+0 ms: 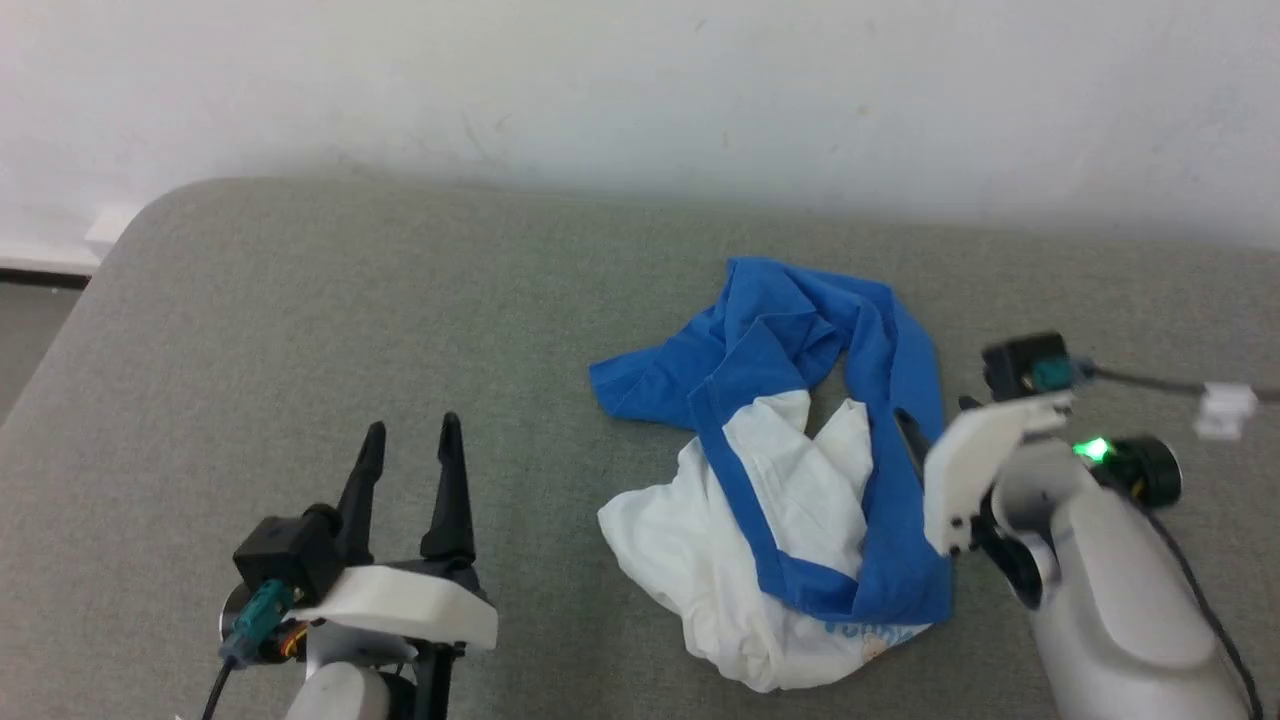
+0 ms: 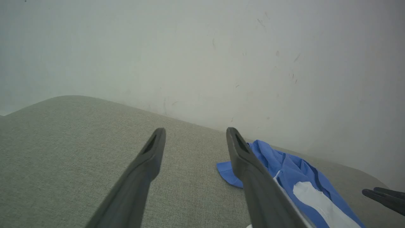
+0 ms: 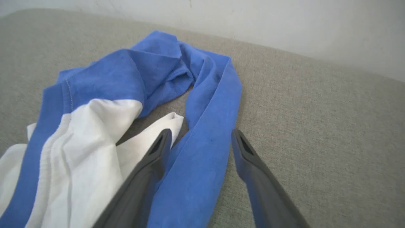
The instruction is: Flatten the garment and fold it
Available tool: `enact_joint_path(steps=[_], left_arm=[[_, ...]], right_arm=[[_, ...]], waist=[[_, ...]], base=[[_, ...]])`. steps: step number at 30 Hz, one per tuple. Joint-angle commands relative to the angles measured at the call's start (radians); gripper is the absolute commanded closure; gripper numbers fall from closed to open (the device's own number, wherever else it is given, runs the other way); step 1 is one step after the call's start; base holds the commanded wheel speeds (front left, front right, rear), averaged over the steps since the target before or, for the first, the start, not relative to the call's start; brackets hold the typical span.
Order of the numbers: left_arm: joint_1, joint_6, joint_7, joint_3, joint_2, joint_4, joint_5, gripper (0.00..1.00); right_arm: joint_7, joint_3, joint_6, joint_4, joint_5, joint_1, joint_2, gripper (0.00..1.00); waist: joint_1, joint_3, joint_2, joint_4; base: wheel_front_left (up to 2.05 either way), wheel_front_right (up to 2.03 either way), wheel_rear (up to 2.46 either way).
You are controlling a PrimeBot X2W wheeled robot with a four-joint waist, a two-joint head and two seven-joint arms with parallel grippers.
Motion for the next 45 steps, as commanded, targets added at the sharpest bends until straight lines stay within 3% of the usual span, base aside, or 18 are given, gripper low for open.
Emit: enact_joint_path(steps=[1,6,14,15,17,25,31,36,40,41,42,45], left_arm=[[-0.02,-0.014,-0.005,0.005,-0.012,-0.002,0.016,0.0],[-0.057,-0.051,-0.005,-0.011,-0.04,0.009,0.043,0.0],[-0.093,-0.095,-0.005,-0.008,-0.07,0.032,0.06,0.0],[-0.095,-0.098,-0.005,-0.003,-0.072,0.034,0.058,0.0],[-0.099,-0.102,-0.005,0.007,-0.074,0.036,0.058,0.0],[-0.094,-0.112,-0.005,0.033,-0.078,0.036,0.074,0.0],[-0.072,-0.116,-0.005,0.036,-0.078,0.047,0.069,0.0],[-0.043,-0.114,-0.005,0.04,-0.079,0.049,0.058,0.0],[-0.025,-0.114,-0.005,0.045,-0.079,0.05,0.06,0.0],[-0.025,-0.115,-0.005,0.046,-0.079,0.052,0.06,0.0],[-0.025,-0.114,-0.005,0.047,-0.079,0.053,0.06,0.0],[-0.031,-0.117,-0.005,0.045,-0.079,0.053,0.057,0.0]], right_arm=[[0.061,0.013,-0.002,0.042,-0.039,-0.059,0.002,0.0],[0.197,-0.003,-0.002,0.148,-0.157,-0.184,0.002,0.0],[0.279,-0.061,-0.002,0.292,-0.312,-0.256,0.002,0.0],[0.285,-0.071,-0.002,0.303,-0.315,-0.258,0.002,0.08],[0.27,-0.077,-0.002,0.313,-0.31,-0.263,0.002,1.0],[0.055,-0.158,-0.002,0.278,-0.184,-0.308,0.002,1.0],[-0.089,-0.372,-0.002,0.147,-0.113,-0.23,-0.012,1.0],[-0.088,-0.596,-0.002,0.006,-0.07,-0.016,-0.005,1.0],[-0.027,-0.612,-0.002,-0.001,0.027,0.123,0.002,1.0],[-0.035,-0.595,-0.002,0.001,0.073,0.139,0.002,0.64],[-0.054,-0.576,-0.002,-0.004,0.105,0.153,0.002,0.0],[-0.141,-0.538,-0.002,-0.049,0.167,0.18,0.002,0.0]], waist=[[-0.0001,0.042,0.0,0.03],[-0.0001,0.092,0.0,0.079],[-0.0001,0.142,0.0,0.119],[-0.0001,0.144,0.0,0.118],[-0.0001,0.145,0.0,0.112],[-0.0001,0.109,0.0,0.05],[-0.0001,0.061,0.0,0.016],[-0.0001,0.039,0.0,-0.014],[-0.0001,0.033,0.0,-0.035],[-0.0001,0.034,0.0,-0.038],[-0.0001,0.033,0.0,-0.044],[-0.0001,0.032,0.0,-0.057]], base=[[0.0,0.0,0.0],[0.0,0.0,0.0],[0.0,0.0,0.0],[0.0,0.0,0.0],[0.0,0.0,0.0],[0.0,0.0,0.0],[0.0,0.0,0.0],[0.0,0.0,0.0],[0.0,0.0,0.0],[0.0,0.0,0.0],[0.0,0.0,0.0],[0.0,0.0,0.0]])
